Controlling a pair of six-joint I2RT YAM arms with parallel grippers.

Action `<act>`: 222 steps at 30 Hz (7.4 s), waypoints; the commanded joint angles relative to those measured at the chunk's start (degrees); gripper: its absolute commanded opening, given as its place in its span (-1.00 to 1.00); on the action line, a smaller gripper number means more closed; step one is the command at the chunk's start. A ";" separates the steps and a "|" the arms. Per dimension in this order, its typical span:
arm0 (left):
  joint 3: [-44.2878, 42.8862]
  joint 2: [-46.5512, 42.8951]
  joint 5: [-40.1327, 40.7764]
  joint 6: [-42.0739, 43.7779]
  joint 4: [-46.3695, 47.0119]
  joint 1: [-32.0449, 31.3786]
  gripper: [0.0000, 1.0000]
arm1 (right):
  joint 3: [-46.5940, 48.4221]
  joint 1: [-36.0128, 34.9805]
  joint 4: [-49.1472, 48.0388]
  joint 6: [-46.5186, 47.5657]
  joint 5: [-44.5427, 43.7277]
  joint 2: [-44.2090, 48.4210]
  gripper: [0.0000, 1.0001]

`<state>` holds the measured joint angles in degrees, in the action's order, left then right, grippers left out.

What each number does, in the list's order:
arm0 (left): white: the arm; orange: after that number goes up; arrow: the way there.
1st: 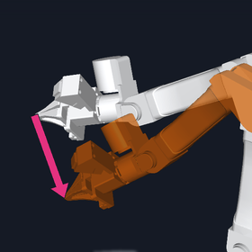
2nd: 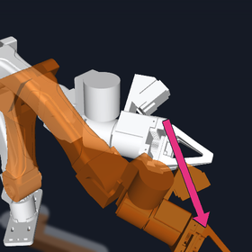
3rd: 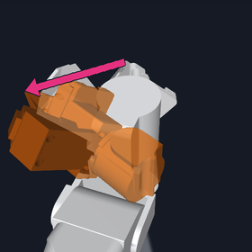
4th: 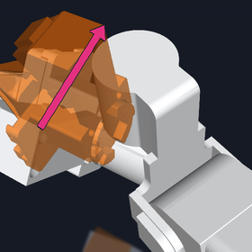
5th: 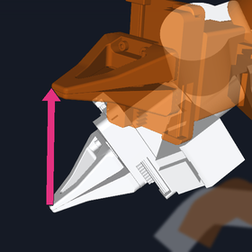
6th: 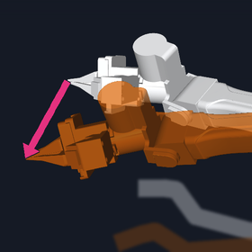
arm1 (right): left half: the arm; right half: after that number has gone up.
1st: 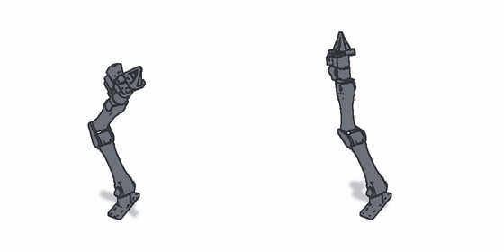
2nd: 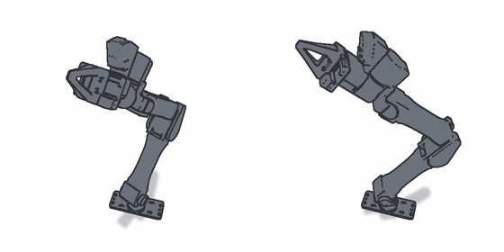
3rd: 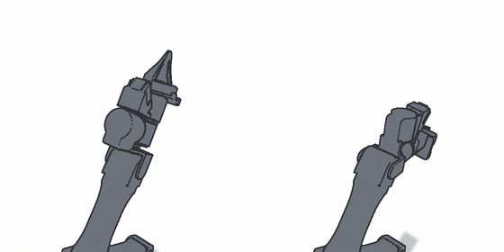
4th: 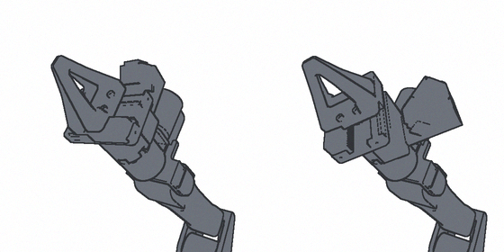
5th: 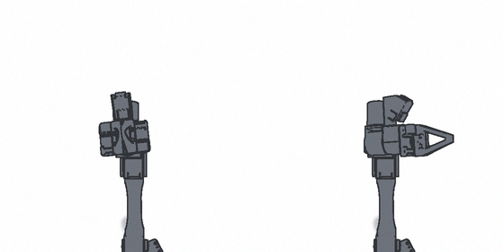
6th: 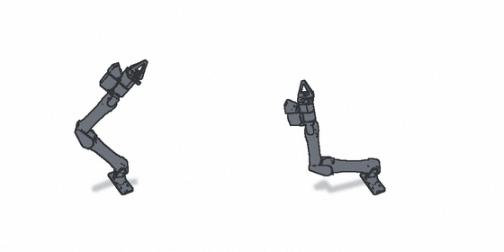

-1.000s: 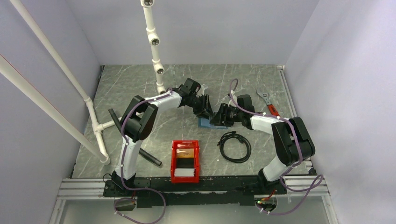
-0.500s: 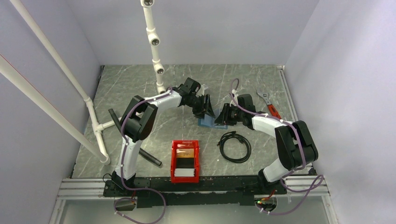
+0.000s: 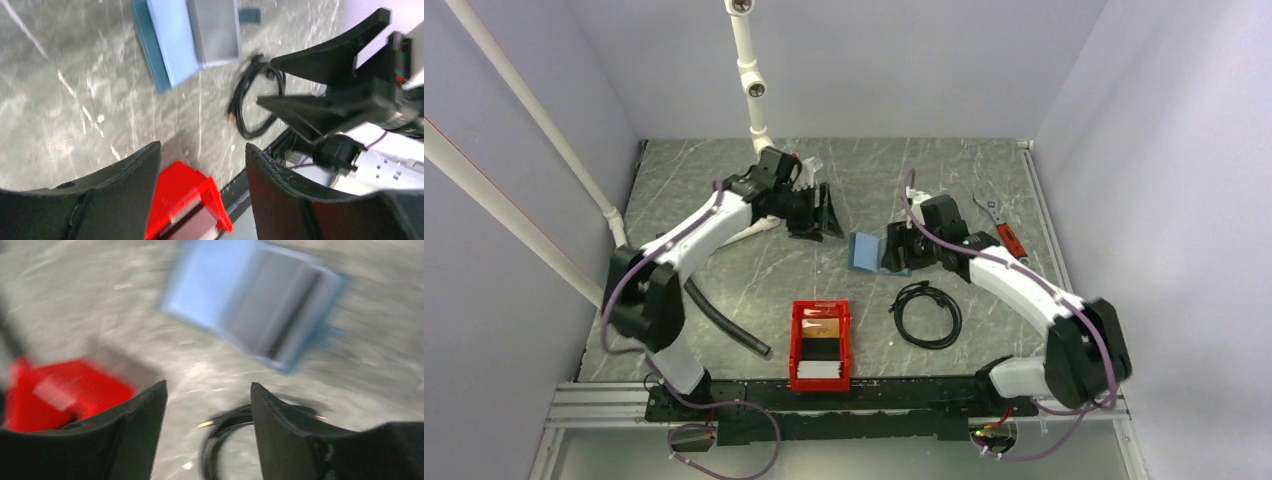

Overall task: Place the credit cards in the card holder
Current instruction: Turn over the card slot in the card holder, then pick up the credit card from the storage box, then insert the credit card into the card holder.

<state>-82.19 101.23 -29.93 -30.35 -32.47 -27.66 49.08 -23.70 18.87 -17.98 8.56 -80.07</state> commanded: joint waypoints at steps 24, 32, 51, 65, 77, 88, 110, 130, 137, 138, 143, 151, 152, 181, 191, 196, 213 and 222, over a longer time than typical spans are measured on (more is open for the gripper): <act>40.63 -30.11 3.80 -8.18 4.36 2.52 0.11 | 13.74 -43.68 2.75 14.21 20.32 -16.40 0.83; 41.98 -32.15 5.16 -9.01 5.45 2.53 0.16 | 11.92 -45.20 2.54 13.02 20.55 -16.80 0.77; 40.98 -30.54 6.71 -8.19 5.06 2.61 0.16 | 7.92 -43.90 -0.25 12.97 24.93 -11.16 0.01; 39.13 -28.23 7.07 -7.55 4.97 2.61 0.17 | 7.79 -43.40 0.60 14.34 22.69 -7.88 -0.82; 27.34 -32.27 11.00 -2.98 -3.49 6.60 0.53 | 4.99 -36.65 -9.75 3.29 3.33 5.83 -1.00; 24.34 -23.83 -18.21 -15.27 27.79 8.91 0.60 | -6.25 -0.18 -33.74 -21.42 33.90 3.45 -1.00; 17.51 13.56 -28.16 -47.55 83.85 -1.52 -0.50 | -12.52 15.79 -78.91 -52.35 45.16 -13.26 -1.00; -6.90 23.11 -19.15 -0.65 5.76 -1.04 -1.00 | -2.19 14.22 -20.06 -6.52 30.08 -14.22 -1.00; -8.61 25.85 -20.58 -0.97 5.88 -1.08 -1.00 | -1.37 14.29 -16.15 -4.63 23.49 -18.02 -1.00; -8.60 26.08 -20.99 -1.28 6.39 -1.07 -1.00 | -1.29 14.24 -15.79 -4.61 23.05 -18.26 -1.00; -8.46 25.81 -22.29 -1.41 7.95 -1.06 -1.00 | -1.23 14.21 -14.35 -4.22 19.86 -18.99 -1.00; -7.82 24.25 -22.30 -2.39 10.36 -1.08 -1.00 | -0.83 14.22 -14.17 -3.95 19.68 -19.48 -1.00; -7.74 24.09 -22.12 -2.51 10.51 -1.08 -1.00 | -0.83 14.21 -14.18 -3.91 19.71 -19.47 -1.00; -11.69 30.63 -26.98 -3.71 9.53 -1.43 -1.00 | -0.81 14.23 -13.83 -3.34 20.55 -18.76 -1.00; -18.70 35.57 -26.87 -2.44 5.51 -1.35 -1.00 | -1.05 14.21 -14.35 -3.47 21.12 -19.11 -1.00; -18.97 36.32 -26.05 -4.92 8.40 -1.26 -1.00 | -1.16 14.23 -14.64 -3.56 21.31 -19.35 -1.00; -21.55 35.78 -18.46 -3.39 7.02 -0.47 -1.00 | -1.03 14.10 -14.75 -3.56 21.33 -20.07 -1.00; -15.65 33.92 -18.01 -9.58 17.25 -1.52 -1.00 | -0.82 13.99 -14.76 -3.77 21.68 -20.29 -1.00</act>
<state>-100.31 136.73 -52.18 -37.32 -23.35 -28.71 47.94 -9.67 3.14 -23.57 33.69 -98.39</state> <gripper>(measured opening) 0.007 0.006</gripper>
